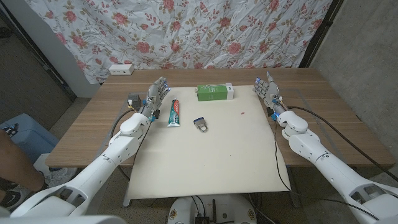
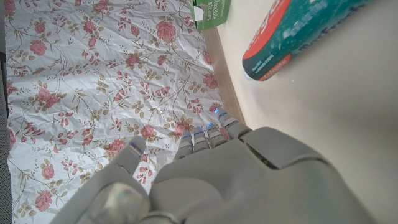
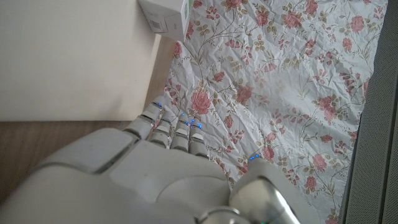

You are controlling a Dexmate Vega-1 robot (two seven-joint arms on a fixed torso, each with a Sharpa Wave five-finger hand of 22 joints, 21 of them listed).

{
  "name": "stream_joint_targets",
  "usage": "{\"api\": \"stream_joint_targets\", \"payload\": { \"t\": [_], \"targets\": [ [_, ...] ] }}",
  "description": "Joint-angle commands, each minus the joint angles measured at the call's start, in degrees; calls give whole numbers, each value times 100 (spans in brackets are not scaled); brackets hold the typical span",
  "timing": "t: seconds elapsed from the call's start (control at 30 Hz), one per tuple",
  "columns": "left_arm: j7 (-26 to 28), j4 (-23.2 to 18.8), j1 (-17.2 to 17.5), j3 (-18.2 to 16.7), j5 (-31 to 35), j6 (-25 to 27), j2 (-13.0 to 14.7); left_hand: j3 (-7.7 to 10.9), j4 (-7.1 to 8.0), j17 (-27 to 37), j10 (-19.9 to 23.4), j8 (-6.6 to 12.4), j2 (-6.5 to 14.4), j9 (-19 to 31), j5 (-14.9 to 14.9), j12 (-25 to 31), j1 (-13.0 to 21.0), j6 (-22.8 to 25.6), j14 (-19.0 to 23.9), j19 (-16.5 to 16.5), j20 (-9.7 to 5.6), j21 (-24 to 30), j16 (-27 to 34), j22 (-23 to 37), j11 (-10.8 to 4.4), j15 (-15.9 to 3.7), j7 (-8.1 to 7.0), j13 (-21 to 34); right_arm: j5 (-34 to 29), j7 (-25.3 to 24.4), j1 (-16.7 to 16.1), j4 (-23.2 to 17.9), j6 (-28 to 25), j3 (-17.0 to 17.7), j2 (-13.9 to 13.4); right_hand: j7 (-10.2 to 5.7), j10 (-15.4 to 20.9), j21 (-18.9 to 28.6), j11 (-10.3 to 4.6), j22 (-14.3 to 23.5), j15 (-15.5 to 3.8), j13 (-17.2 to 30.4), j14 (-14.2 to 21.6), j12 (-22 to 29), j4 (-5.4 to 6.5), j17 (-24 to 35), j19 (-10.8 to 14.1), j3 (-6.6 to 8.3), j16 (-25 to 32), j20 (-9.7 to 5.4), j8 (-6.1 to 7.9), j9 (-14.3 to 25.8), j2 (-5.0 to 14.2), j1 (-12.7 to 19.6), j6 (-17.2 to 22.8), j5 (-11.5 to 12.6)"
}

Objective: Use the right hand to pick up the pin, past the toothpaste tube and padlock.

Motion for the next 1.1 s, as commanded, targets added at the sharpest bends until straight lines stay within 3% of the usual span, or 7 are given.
{"api": "stream_joint_targets", "payload": {
  "t": [0.03,0.5,0.9,1.0,1.1],
  "targets": [
    [96,-117,38,11,84,32,44,49,-14,3,-39,26,427,15,33,31,16,-34,-44,38,-48,24,34,24,-9,-13,16,23,-171,75,83,72,150,-62,-49,5,72,23,-23,8,-22,14,70,43,-9,15,43,46,29,-4,27,9,-5,58,57,24],
    [260,-408,177,-11,148,225,214,66,-54,-4,-16,26,432,15,35,22,43,-4,-30,46,-52,15,20,23,-31,-8,-6,23,-790,-137,43,-31,450,-210,-214,-32,108,-33,-60,8,-67,9,88,50,-63,-48,53,90,31,-34,36,8,21,113,105,35],
    [217,-369,157,-9,22,198,77,85,-98,-8,42,45,433,16,34,25,64,93,23,121,-30,31,21,23,-75,-31,-70,24,-1303,-194,13,-124,652,-285,-494,-124,164,-91,-92,8,-109,5,118,62,-175,-130,84,186,33,-81,58,7,81,255,212,39],
    [284,-267,165,-53,-56,35,-99,94,-118,-10,105,60,434,17,33,40,72,156,76,147,-25,34,31,23,-106,-56,-89,24,-1465,-185,-16,-225,644,-303,-649,-141,160,-101,-91,8,-109,4,125,57,-200,-147,93,203,34,-88,60,6,87,284,233,37],
    [370,-399,171,-16,53,176,7,100,-132,-11,125,67,432,17,32,41,77,196,94,161,-37,34,30,23,-124,-68,-102,24,-1618,-220,-30,-295,625,-324,-743,-144,153,-110,-93,8,-114,3,126,53,-218,-160,95,215,33,-89,61,6,88,303,244,34]
  ]
}}
